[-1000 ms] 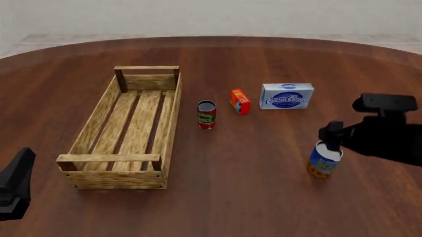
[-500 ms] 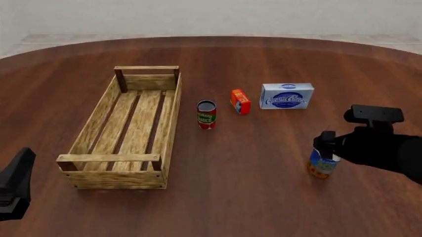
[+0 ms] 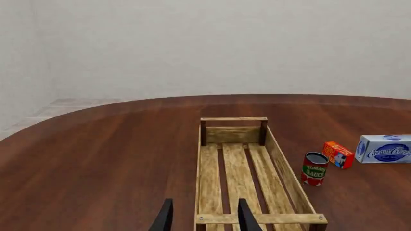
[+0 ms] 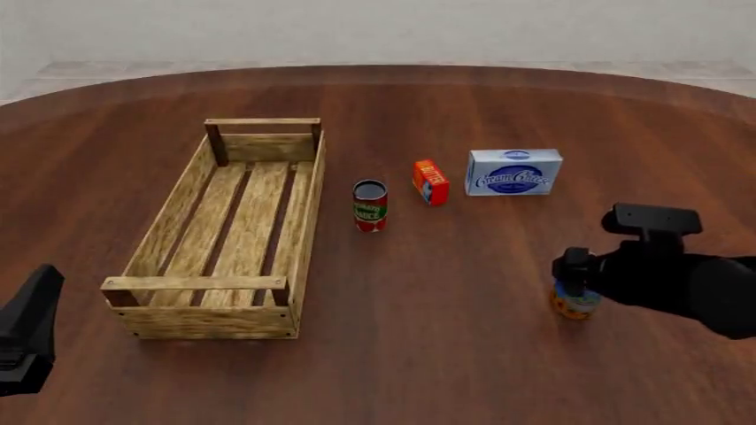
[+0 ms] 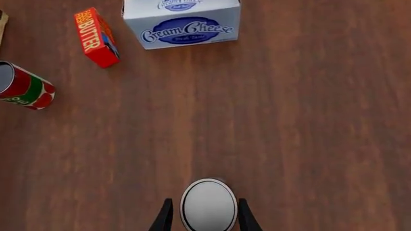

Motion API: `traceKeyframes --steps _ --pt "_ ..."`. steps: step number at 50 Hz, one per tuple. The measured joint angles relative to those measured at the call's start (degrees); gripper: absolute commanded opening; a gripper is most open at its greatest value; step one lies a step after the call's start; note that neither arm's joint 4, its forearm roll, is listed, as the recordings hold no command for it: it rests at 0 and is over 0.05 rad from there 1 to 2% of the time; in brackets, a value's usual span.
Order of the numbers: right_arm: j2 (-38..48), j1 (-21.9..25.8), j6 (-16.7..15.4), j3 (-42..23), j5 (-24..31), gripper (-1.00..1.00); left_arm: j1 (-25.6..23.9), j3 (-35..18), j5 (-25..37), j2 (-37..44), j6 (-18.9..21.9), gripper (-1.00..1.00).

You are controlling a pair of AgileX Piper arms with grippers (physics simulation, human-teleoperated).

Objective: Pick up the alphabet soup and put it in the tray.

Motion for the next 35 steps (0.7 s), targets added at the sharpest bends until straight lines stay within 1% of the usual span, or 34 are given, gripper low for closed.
traceKeyframes --steps 29,30,35 --pt "6.68 -0.05 0.44 1.1 -6.4 1.0 0.0 0.0 0.0 0.0 0.0 1.0" --pt "6.94 -0.05 0.43 1.12 -6.63 -1.0 0.0 0.0 0.0 0.0 0.0 1.0" --pt "7.21 0.29 0.5 1.02 -7.29 -1.0 0.0 0.0 0.0 0.0 0.0 1.0"
